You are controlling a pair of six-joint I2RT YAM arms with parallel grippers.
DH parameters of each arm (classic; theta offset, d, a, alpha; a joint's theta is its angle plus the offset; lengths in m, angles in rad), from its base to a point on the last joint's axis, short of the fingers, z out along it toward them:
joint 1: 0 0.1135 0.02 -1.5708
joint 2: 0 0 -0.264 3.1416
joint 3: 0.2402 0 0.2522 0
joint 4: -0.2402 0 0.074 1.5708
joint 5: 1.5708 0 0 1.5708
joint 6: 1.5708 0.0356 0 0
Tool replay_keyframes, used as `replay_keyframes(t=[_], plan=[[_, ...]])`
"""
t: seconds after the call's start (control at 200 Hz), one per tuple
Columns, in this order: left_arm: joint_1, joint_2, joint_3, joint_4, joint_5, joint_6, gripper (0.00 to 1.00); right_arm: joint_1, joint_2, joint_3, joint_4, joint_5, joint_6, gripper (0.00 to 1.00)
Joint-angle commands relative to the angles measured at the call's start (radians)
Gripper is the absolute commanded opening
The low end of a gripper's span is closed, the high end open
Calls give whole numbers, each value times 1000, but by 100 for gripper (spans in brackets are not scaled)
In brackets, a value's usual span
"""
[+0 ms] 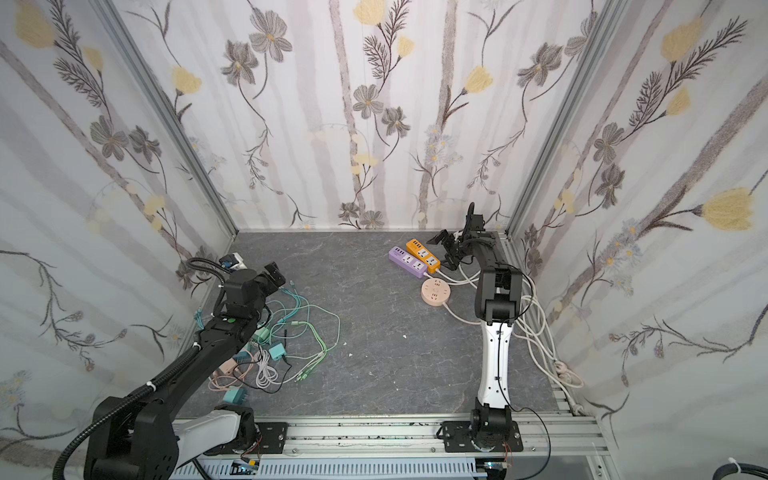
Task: Insert the plug
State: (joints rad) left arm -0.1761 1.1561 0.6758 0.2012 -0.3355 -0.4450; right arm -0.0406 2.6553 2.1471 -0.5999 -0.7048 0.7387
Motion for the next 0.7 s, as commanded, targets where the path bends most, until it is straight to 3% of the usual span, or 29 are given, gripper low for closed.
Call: replay_keyframes(t=[0.0, 0.185, 0.38, 0.694], plan=[[0, -21, -17, -11, 10, 59, 100, 23, -26, 4, -61, 2, -52, 99], [0, -72, -30, -67, -20, 49, 100, 66, -54, -32, -94, 0, -107, 100], [1, -49, 49, -238, -188, 24, 100, 126, -83, -79, -100, 1, -136, 99], [4, 53, 124, -296, 22, 20, 100, 233, -96, -81, -152, 2, -211, 99]])
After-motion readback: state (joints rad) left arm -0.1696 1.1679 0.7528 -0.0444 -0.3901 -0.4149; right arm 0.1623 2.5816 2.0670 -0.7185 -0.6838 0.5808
